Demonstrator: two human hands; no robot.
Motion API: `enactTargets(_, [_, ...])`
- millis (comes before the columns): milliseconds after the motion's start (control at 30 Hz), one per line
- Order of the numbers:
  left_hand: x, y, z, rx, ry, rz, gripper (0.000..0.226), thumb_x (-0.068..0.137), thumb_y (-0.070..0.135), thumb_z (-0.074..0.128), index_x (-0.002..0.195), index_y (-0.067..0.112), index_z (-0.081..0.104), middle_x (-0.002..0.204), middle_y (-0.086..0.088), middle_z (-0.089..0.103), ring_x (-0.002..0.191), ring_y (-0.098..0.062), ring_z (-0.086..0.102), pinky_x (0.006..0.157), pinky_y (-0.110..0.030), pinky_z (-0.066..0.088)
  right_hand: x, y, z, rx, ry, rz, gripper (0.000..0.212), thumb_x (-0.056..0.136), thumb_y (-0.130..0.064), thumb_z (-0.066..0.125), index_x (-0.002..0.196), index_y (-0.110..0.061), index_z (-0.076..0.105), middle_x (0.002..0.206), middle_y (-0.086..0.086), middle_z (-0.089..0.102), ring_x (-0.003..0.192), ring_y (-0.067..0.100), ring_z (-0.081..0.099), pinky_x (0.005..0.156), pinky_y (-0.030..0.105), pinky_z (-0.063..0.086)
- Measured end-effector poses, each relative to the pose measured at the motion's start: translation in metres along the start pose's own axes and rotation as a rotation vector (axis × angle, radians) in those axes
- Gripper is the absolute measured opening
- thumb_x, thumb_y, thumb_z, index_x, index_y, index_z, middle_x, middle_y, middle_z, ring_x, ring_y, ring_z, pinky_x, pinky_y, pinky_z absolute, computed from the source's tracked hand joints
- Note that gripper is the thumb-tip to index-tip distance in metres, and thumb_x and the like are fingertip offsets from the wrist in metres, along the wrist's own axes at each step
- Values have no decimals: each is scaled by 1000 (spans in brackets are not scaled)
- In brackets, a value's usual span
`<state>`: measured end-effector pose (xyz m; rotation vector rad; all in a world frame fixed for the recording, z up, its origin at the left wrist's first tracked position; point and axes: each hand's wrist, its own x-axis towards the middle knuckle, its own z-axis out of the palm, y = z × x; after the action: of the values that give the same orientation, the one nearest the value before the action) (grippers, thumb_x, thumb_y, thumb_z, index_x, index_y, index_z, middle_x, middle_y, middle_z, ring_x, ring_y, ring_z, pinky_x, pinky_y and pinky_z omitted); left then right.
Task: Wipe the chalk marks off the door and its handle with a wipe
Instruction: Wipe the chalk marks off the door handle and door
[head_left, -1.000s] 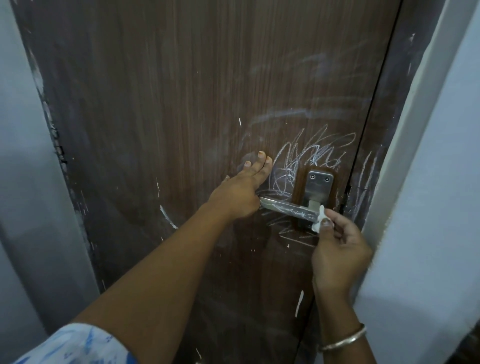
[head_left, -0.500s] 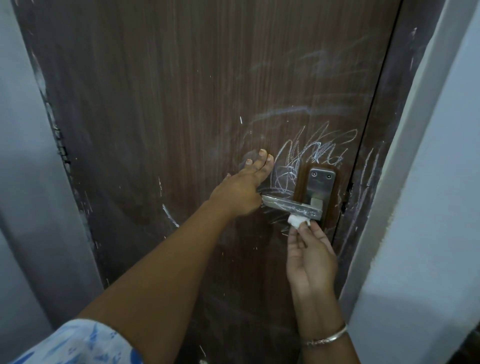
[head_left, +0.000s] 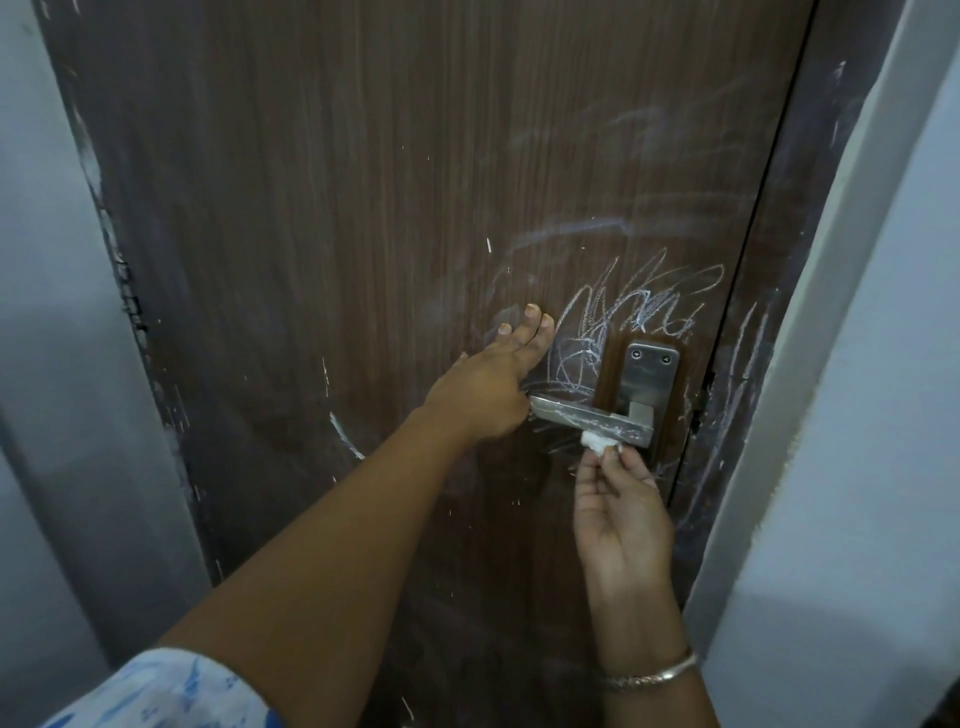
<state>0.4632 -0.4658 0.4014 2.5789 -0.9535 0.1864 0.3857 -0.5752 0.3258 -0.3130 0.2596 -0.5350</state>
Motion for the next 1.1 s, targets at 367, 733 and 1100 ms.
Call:
enactTargets(367, [1,-13,-3,71,-11,54,100,76,-23,38,148,31,-6,156,11,-19,145,-13,-11,116,-48,3,2,38,28,-91,-50,22,20,84,14,50,83,-4,59,86,10,63,83,16,63,66,20,56])
enactTargets(733, [1,-18,-3,15,-18,70,101,74,-24,37,148,32,-4,156,14,-16,144,-9,-11,119,-49,6,1,37,27,104,-73,248,17,87,9,47,93,-2,59,94,13,62,85,17,61,56,20,56])
enactTargets(1100, [3,-21,-6,40,-49,101,92,84,0,58,149,26,-2,157,8,-12,145,-17,-7,115,-51,19,10,53,39,222,-293,370,39,56,14,58,92,0,62,77,14,69,66,16,62,51,18,52])
